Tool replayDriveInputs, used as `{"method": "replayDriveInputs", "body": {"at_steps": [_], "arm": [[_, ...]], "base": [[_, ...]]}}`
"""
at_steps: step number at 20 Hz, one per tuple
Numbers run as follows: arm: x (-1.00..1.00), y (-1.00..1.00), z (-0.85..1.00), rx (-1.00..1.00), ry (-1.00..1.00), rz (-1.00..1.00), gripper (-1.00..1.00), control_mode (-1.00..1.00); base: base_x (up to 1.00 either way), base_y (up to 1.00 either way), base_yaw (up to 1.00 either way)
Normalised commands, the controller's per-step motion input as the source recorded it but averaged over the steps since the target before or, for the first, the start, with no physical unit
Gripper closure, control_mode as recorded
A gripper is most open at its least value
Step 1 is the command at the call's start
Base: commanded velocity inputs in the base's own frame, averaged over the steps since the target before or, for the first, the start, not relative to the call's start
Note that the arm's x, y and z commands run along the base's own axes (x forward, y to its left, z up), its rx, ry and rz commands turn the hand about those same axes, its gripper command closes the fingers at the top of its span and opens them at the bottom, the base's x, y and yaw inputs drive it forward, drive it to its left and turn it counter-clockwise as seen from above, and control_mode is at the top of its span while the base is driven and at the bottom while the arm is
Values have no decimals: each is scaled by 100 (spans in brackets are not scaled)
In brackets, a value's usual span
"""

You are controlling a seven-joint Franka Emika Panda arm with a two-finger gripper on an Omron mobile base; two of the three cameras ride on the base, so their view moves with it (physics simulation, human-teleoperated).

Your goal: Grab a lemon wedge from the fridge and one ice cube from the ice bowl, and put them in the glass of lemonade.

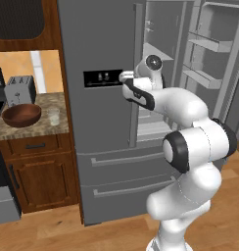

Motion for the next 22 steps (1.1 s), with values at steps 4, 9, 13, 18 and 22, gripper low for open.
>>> {"method": "replayDriveInputs", "body": {"at_steps": [4,9,13,18,22], "arm": [[34,-17,0,-2,0,0,-100,-100],[33,0,-11,-1,0,0,-100,-100],[2,1,0,0,0,0,100,-100],[3,3,0,0,0,0,100,-100],[4,13,-1,0,0,0,100,-100]], "base": [[0,0,0],[0,0,0],[0,0,0],[0,0,0],[0,0,0]]}}
